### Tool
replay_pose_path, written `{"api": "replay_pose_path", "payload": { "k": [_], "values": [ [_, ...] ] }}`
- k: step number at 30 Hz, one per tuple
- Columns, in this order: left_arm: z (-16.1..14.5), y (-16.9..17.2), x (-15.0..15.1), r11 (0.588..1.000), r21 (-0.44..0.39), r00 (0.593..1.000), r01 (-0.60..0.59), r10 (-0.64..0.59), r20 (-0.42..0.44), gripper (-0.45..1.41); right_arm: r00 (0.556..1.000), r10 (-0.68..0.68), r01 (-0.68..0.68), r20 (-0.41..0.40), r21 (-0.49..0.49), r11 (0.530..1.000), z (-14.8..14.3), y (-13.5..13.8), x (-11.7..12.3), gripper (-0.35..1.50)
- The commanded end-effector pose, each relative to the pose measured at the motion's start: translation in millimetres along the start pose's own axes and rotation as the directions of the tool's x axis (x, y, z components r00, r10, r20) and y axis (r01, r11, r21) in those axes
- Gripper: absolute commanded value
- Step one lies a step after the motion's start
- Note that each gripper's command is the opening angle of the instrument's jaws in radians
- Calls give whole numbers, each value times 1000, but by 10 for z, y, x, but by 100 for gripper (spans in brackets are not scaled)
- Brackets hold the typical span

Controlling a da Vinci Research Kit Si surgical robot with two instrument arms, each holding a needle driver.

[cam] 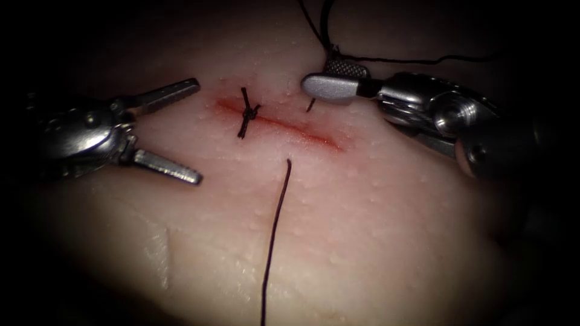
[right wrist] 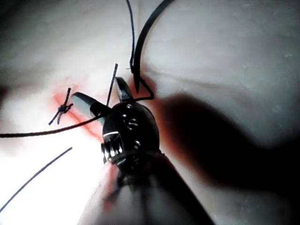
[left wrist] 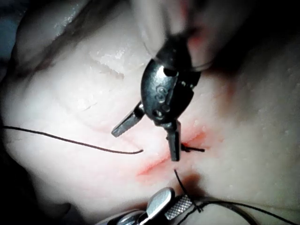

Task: Wound Closure
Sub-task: Right hand pulls tail slightly longer

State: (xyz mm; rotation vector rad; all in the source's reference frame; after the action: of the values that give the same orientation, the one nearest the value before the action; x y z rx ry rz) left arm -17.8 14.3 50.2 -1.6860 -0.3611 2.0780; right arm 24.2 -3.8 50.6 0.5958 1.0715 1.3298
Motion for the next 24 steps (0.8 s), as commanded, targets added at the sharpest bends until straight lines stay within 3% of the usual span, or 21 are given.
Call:
{"api": "replay_pose_path", "payload": {
  "k": [1,21,22,24],
  "values": [
    [4,5,-7,1000,-1,1000,2,-2,1,81,1000,-1,1,3,1,1000,7,-1,-7,103],
    [0,5,-8,1000,0,1000,2,-2,3,73,1000,-15,15,-11,-26,1000,25,17,-8,94],
    [0,5,-8,1000,0,1000,2,-2,3,73,1000,-16,16,-11,-26,1000,25,18,-9,91],
    [0,5,-8,1000,1,1000,2,-2,3,71,998,-58,58,-13,-30,998,23,17,-11,34]
  ]
}}
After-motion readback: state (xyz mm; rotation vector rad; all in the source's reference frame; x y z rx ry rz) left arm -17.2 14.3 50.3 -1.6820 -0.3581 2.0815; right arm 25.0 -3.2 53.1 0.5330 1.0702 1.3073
